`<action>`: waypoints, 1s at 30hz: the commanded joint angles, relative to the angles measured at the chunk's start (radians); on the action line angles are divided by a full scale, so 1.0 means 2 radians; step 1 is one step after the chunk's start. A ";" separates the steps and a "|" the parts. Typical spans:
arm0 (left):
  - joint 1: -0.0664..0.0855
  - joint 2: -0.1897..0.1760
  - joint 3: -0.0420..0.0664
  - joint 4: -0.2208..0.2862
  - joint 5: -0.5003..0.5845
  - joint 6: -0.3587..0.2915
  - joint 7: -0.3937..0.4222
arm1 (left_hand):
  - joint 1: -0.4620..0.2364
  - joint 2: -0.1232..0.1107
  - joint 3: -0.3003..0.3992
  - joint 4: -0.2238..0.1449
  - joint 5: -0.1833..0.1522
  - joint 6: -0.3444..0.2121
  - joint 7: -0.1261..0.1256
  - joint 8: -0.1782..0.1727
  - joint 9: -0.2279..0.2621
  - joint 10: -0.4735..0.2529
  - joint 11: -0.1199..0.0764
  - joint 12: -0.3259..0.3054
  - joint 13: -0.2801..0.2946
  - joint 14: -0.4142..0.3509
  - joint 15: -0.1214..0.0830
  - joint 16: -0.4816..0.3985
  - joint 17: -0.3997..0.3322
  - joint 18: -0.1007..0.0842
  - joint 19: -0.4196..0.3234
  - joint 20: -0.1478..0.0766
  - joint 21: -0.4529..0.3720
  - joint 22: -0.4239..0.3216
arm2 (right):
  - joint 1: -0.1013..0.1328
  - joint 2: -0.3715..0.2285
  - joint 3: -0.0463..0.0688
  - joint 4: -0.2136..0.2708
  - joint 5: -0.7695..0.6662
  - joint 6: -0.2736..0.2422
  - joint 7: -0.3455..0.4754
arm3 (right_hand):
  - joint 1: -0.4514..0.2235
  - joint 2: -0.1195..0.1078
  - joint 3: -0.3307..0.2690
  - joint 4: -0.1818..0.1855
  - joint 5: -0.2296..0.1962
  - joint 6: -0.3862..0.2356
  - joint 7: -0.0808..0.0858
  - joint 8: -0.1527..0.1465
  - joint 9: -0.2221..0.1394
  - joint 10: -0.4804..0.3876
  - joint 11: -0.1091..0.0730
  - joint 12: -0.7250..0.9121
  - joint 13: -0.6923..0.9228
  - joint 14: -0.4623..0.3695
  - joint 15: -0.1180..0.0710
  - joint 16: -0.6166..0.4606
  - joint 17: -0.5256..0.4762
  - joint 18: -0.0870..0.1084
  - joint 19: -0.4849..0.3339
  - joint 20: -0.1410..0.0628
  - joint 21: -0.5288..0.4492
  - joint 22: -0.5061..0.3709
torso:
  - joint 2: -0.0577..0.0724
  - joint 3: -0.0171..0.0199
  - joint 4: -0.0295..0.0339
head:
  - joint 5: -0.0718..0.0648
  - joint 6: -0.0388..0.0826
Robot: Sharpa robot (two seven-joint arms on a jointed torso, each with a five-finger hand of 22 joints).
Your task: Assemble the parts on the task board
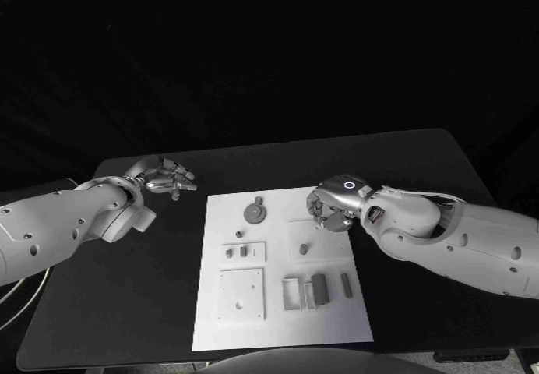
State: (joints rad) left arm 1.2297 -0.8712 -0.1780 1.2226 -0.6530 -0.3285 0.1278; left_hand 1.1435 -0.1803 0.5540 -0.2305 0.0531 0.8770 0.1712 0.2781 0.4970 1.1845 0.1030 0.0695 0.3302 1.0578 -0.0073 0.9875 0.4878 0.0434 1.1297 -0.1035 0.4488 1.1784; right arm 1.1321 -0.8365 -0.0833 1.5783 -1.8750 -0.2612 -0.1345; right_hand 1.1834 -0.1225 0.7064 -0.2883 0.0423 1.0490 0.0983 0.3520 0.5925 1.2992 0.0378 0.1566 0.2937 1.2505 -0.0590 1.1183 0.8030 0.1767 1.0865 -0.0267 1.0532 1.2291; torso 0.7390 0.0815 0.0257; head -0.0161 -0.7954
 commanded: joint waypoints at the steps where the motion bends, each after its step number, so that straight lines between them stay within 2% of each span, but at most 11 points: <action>1: 0.000 0.001 0.000 0.001 -0.001 -0.002 0.005 | 0.004 0.001 -0.001 -0.001 -0.001 -0.002 0.002 0.002 -0.001 -0.002 -0.001 0.001 -0.001 0.002 0.000 0.001 0.001 0.026 0.002 -0.001 0.001 0.001 | 0.000 0.000 0.006 0.012 0.023 0.004 0.008 | -0.001 -0.004 -0.002 0.001 0.003 0.004 0.000 0.002 0.000 0.007 0.002 0.003 0.001 -0.001 -0.004 0.002 0.001 0.043 0.000 -0.004 0.003 0.001 | 0.000 -0.0001 -0.0001 | 0.002 0.001; 6: 0.000 0.001 0.000 0.002 -0.001 -0.002 0.006 | 0.004 0.001 -0.001 -0.001 -0.001 -0.003 0.002 0.002 -0.001 -0.003 0.000 0.001 -0.001 0.003 0.000 0.001 0.001 0.026 0.002 -0.001 0.001 0.001 | 0.000 0.006 0.015 0.032 0.042 0.005 0.013 | -0.001 -0.003 -0.002 0.001 0.003 0.004 0.000 0.002 0.000 0.007 0.002 0.002 0.001 -0.001 -0.004 0.002 0.001 0.043 0.000 -0.004 0.003 0.001 | 0.000 -0.0001 -0.0003 | 0.006 0.003; 8: 0.000 0.003 0.000 0.001 -0.001 -0.002 0.006 | 0.005 0.001 -0.001 -0.001 -0.001 -0.002 0.002 0.002 -0.001 -0.003 0.000 0.001 -0.001 0.003 0.000 0.001 0.001 0.026 0.002 -0.001 0.001 0.001 | 0.001 0.013 0.016 0.039 0.043 0.007 0.014 | -0.001 -0.003 -0.002 0.001 0.003 0.004 0.000 0.001 0.000 0.006 0.002 0.002 0.001 -0.001 -0.004 0.001 0.001 0.043 0.000 -0.004 0.003 0.001 | 0.000 -0.0002 -0.0005 | 0.009 0.005; 17: 0.000 0.013 0.000 -0.002 -0.001 -0.002 0.005 | 0.005 0.001 -0.001 -0.001 -0.001 -0.002 0.002 0.002 -0.001 -0.003 0.000 0.001 -0.001 0.003 0.000 0.001 0.001 0.026 0.002 -0.001 0.001 0.001 | 0.000 0.068 0.015 0.042 0.056 0.021 0.024 | -0.002 -0.002 -0.001 0.001 0.003 0.003 0.001 0.001 0.001 0.006 0.003 0.001 0.000 -0.001 -0.004 0.001 0.000 0.043 0.000 -0.004 0.002 0.001 | -0.002 -0.0019 -0.0005 | 0.038 0.004; 21: 0.001 0.023 0.000 -0.009 -0.001 -0.001 0.005 | 0.005 0.002 -0.001 -0.001 -0.001 -0.002 0.002 0.002 -0.001 -0.003 0.000 0.001 -0.001 0.003 0.000 0.001 0.002 0.026 0.002 -0.001 0.001 0.001 | 0.000 0.096 0.003 0.034 0.057 0.028 0.028 | -0.003 -0.001 -0.001 0.001 0.003 0.002 0.001 0.000 0.001 0.005 0.003 0.000 0.000 -0.002 -0.004 0.000 0.000 0.043 0.000 -0.004 0.002 0.000 | -0.003 -0.0043 -0.0005 | 0.050 0.004; 23: 0.001 0.028 0.000 -0.012 -0.001 -0.001 0.005 | 0.005 0.002 -0.001 -0.001 -0.001 -0.002 0.002 0.002 -0.001 -0.004 0.000 0.001 -0.001 0.003 0.000 0.001 0.002 0.026 0.002 -0.001 0.001 0.001 | 0.000 0.103 -0.005 0.030 0.057 0.031 0.030 | -0.003 0.000 -0.001 0.001 0.003 0.002 0.001 0.000 0.001 0.005 0.003 0.000 0.000 -0.002 -0.004 0.000 0.000 0.043 -0.001 -0.004 0.001 0.000 | -0.005 -0.0057 -0.0004 | 0.058 0.001; 26: 0.001 0.033 0.000 -0.016 -0.001 0.000 0.004 | 0.005 0.002 -0.001 -0.001 -0.001 -0.002 0.002 0.002 -0.001 -0.004 0.000 0.001 -0.001 0.003 0.000 0.001 0.002 0.026 0.002 -0.001 0.001 0.001 | -0.002 0.115 -0.017 0.022 0.058 0.034 0.033 | -0.004 0.000 -0.001 0.001 0.003 0.002 0.001 -0.001 0.001 0.005 0.003 -0.001 0.000 -0.002 -0.004 0.000 0.000 0.043 -0.001 -0.004 0.001 0.000 | -0.006 -0.0080 0.0002 | 0.066 -0.001; 28: 0.001 0.035 0.000 -0.018 -0.001 0.000 0.004 | 0.005 0.002 -0.001 -0.001 -0.001 -0.002 0.002 0.002 -0.001 -0.004 0.000 0.001 -0.001 0.003 0.000 0.001 0.002 0.026 0.002 -0.001 0.001 0.001 | -0.007 0.121 -0.020 0.017 0.058 0.036 0.034 | -0.004 0.001 -0.001 0.001 0.003 0.001 0.001 -0.001 0.001 0.005 0.003 -0.001 0.000 -0.002 -0.003 -0.001 0.000 0.043 -0.001 -0.004 0.001 0.000 | -0.007 -0.0092 0.0004 | 0.071 -0.003; 30: 0.001 0.039 0.001 -0.022 -0.001 0.001 0.004 | 0.005 0.002 -0.001 -0.001 -0.001 -0.002 0.002 0.002 -0.001 -0.004 0.000 0.001 -0.001 0.003 0.000 0.000 0.002 0.026 0.002 -0.001 0.001 0.001 | -0.013 0.128 -0.023 0.012 0.058 0.038 0.036 | -0.004 0.001 -0.001 0.000 0.003 0.001 0.002 -0.001 0.001 0.005 0.003 -0.001 0.000 -0.002 -0.003 -0.001 0.000 0.043 -0.001 -0.004 0.001 0.000 | -0.008 -0.0110 0.0006 | 0.078 -0.007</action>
State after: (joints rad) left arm 1.2299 -0.7973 -0.1778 1.1807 -0.6531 -0.3284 0.1280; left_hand 1.1435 -0.1803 0.5540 -0.2305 0.0531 0.8751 0.1728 0.2781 0.4962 1.1847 0.1029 0.0695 0.3285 1.0576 -0.0071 0.9875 0.4906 0.0433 1.1311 -0.1016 0.4488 1.1801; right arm 1.1099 -0.5844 -0.1280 1.6056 -1.7640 -0.2155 -0.0850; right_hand 1.1779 -0.1280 0.7063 -0.2884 0.0464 1.0485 0.0985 0.3506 0.5935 1.2974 0.0397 0.1546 0.2933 1.2504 -0.0590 1.1183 0.8027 0.1766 1.0820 -0.0298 1.0532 1.2287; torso 0.7268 0.0653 0.0257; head 0.1240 -0.8017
